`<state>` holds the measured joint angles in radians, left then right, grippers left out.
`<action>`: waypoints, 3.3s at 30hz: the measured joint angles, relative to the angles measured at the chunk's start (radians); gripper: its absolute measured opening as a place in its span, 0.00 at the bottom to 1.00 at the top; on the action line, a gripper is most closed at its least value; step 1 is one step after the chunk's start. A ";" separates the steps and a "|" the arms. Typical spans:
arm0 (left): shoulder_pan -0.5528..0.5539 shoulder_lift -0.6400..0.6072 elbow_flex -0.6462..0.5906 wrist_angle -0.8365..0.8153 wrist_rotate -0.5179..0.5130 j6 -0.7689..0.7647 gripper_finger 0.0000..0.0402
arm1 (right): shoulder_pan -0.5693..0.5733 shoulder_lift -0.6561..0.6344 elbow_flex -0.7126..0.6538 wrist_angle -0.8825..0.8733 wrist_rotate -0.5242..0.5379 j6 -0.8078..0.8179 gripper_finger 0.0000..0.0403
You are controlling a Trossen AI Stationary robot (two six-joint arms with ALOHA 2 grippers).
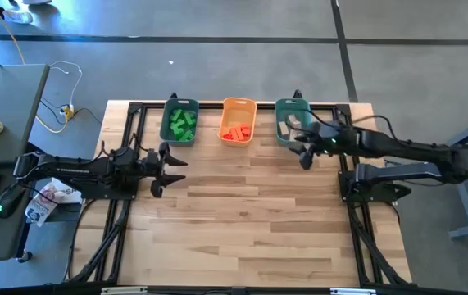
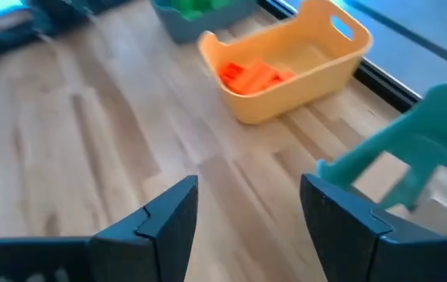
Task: Sort & place blocks by color
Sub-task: Return to Home Position
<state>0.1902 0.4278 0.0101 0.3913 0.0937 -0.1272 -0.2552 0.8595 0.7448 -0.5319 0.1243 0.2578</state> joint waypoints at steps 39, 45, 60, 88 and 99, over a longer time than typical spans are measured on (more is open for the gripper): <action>0.000 -0.265 0.003 -0.280 0.052 0.122 0.53 | 0.367 -0.581 -0.633 0.583 0.156 0.042 0.52; 0.000 -0.265 0.003 -0.301 0.052 0.122 0.53 | 0.388 -0.580 -0.683 0.650 0.156 0.032 0.52; 0.000 -0.265 0.003 -0.298 0.051 0.078 0.53 | 0.461 -0.578 -0.735 0.709 0.164 0.030 0.52; 0.000 -0.265 0.003 -0.298 0.049 0.078 0.53 | 0.460 -0.578 -0.736 0.677 0.157 0.030 0.52; 0.000 -0.265 0.003 -0.297 0.049 0.078 0.53 | 0.460 -0.578 -0.736 0.677 0.157 0.030 0.52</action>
<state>0.1898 0.1627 0.0128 0.0940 0.1429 -0.0491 0.2050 0.2813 0.0090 0.1455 0.2813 0.2874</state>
